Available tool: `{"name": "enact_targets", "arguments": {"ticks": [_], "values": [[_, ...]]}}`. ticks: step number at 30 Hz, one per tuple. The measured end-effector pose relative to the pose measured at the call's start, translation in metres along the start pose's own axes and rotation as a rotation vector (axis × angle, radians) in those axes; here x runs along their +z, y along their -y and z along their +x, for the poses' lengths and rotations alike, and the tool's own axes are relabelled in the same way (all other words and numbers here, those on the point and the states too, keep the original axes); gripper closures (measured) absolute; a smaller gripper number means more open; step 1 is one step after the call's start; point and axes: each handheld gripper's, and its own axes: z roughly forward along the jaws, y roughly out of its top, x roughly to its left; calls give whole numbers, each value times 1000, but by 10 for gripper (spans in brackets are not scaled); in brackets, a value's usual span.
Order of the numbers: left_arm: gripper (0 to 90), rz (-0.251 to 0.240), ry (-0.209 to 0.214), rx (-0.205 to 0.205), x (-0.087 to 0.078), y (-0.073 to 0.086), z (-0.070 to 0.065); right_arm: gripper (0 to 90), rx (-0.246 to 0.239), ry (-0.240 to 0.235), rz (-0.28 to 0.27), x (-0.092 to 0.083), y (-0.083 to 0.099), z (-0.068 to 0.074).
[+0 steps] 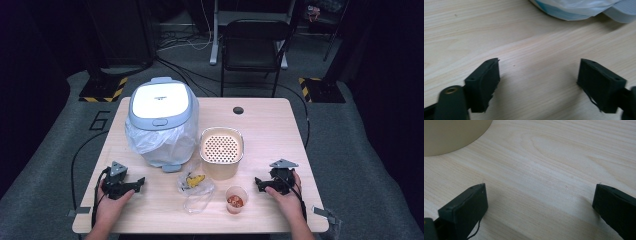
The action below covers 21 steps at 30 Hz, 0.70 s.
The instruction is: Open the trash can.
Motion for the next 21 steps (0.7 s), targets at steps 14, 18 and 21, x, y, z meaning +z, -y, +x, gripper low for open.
{"name": "enact_targets", "arguments": {"ticks": [14,18,21], "values": [[518,-14,91,-26,-11,-10,-14,0,-14,-5,3,-1,1,-1],[593,-10,121,-10,-16,-17,-20,0,-14,-5,3,-1,1,-1],[639,-42,135,-6,-19,-23,-23,0,-13,-5,2,-1,1,-1]]}}
